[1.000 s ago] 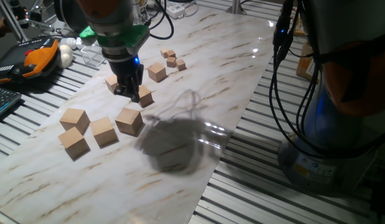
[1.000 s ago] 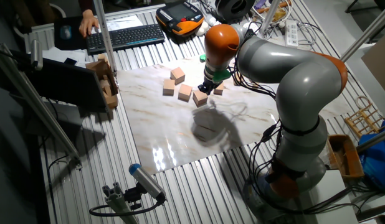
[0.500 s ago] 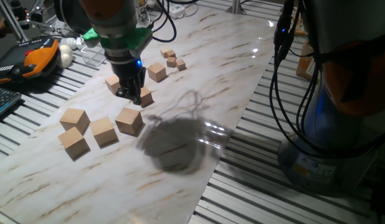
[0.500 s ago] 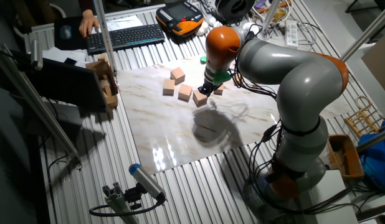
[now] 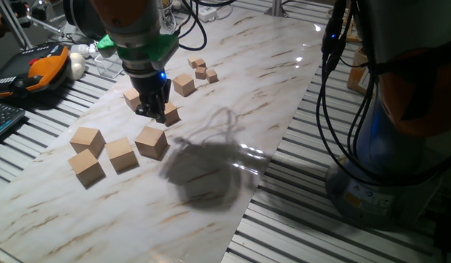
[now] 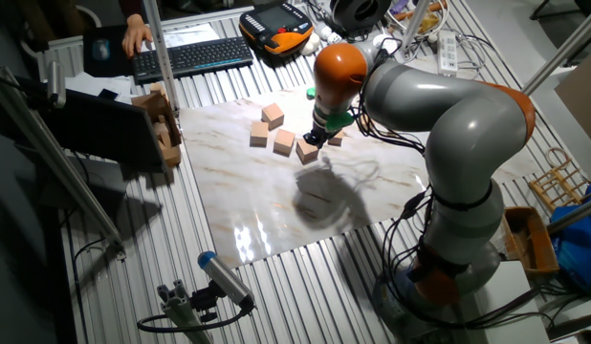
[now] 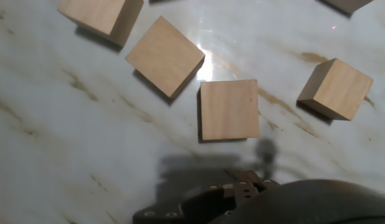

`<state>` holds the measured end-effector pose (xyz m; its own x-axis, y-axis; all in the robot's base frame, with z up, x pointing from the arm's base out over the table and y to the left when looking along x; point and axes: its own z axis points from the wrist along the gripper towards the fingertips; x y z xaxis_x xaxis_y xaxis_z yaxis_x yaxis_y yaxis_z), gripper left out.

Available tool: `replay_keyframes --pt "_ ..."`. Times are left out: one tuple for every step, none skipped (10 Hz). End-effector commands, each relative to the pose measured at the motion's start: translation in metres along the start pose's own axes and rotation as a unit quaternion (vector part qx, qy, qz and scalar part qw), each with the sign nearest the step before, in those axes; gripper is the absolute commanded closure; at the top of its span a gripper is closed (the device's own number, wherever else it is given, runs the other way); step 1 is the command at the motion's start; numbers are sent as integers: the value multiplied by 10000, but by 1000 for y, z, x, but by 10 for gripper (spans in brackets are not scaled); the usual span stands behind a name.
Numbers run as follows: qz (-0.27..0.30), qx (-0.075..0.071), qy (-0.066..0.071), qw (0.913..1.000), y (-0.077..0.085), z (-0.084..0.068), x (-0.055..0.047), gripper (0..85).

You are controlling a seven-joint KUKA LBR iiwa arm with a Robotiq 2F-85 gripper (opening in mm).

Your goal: Stack the blocks into a cross shape

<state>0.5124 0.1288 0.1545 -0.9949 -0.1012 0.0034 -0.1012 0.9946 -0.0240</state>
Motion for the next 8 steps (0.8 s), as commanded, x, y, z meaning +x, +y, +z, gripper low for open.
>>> replay_keyframes --pt "-64 -57 41 10000 0 0 0 850" --pt "-217 -77 76 9997 0 0 0 850" --pt "-431 -31 66 9990 0 0 0 850" --pt "-509 -130 51 9986 0 0 0 850" --pt "-555 -148 63 9983 0 0 0 850" --pt "-562 -88 26 9984 0 0 0 850" --pt "-493 -42 -21 9988 0 0 0 850" --pt "-462 -70 -41 9989 0 2 -2 850"
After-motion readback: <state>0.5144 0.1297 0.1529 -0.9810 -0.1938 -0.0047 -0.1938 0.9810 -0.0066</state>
